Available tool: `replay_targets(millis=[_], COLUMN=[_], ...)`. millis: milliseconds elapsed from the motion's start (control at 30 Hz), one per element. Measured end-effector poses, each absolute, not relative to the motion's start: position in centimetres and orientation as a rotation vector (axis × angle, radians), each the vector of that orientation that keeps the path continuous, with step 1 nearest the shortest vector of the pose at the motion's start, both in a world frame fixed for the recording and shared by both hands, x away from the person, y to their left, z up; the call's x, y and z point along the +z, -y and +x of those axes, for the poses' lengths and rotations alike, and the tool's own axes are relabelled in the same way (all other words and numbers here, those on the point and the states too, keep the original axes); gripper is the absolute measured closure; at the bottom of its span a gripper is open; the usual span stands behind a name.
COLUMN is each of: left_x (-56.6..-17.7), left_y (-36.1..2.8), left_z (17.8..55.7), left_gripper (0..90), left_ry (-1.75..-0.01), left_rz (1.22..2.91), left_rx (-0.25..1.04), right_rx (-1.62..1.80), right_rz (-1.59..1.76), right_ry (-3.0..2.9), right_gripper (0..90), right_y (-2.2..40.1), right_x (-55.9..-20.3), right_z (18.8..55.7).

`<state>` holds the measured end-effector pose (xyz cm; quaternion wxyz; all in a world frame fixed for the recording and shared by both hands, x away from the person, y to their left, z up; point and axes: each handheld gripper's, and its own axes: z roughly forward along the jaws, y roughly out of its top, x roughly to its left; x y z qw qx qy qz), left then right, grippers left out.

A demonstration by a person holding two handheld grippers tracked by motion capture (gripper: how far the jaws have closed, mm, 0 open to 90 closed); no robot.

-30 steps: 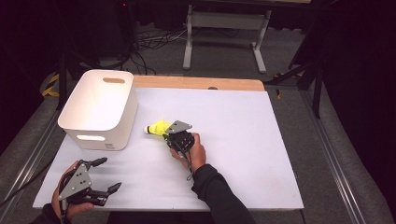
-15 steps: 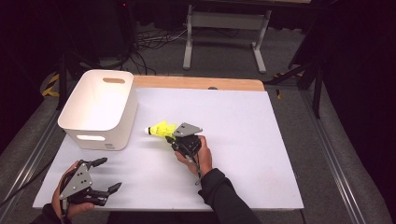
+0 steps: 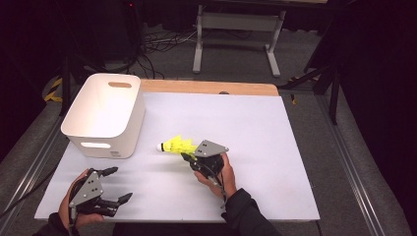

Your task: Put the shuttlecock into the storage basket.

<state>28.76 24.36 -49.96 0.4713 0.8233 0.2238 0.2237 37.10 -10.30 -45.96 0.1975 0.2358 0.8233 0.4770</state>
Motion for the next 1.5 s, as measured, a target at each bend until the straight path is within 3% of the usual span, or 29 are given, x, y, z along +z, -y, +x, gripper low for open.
replay_targets(millis=[533, 767, 1133, 1500], left_x=[-49.6, -49.7, -49.4, -49.5], left_y=[-19.7, -16.0, -14.1, -12.9], left_z=[31.0, 32.7, 33.4, 33.5], left_gripper=[15.0, 29.3, 48.6, 49.5], left_ry=[-0.471, -0.397, -0.339, -0.307], left_rz=[2.103, 2.191, 2.233, 2.258], left_rx=[0.481, 0.365, 0.386, 0.407], right_rx=[1.314, 1.299, 1.161, 1.000], right_rz=[0.525, 0.459, 0.327, 0.228], right_ry=[-2.412, -2.477, -2.522, -2.584], right_gripper=[86.6, 86.6, 85.7, 82.0], right_y=[11.8, 10.5, 9.2, 8.0], right_x=[-45.0, -45.8, -45.7, -44.6], right_z=[33.1, 32.2, 31.5, 31.1])
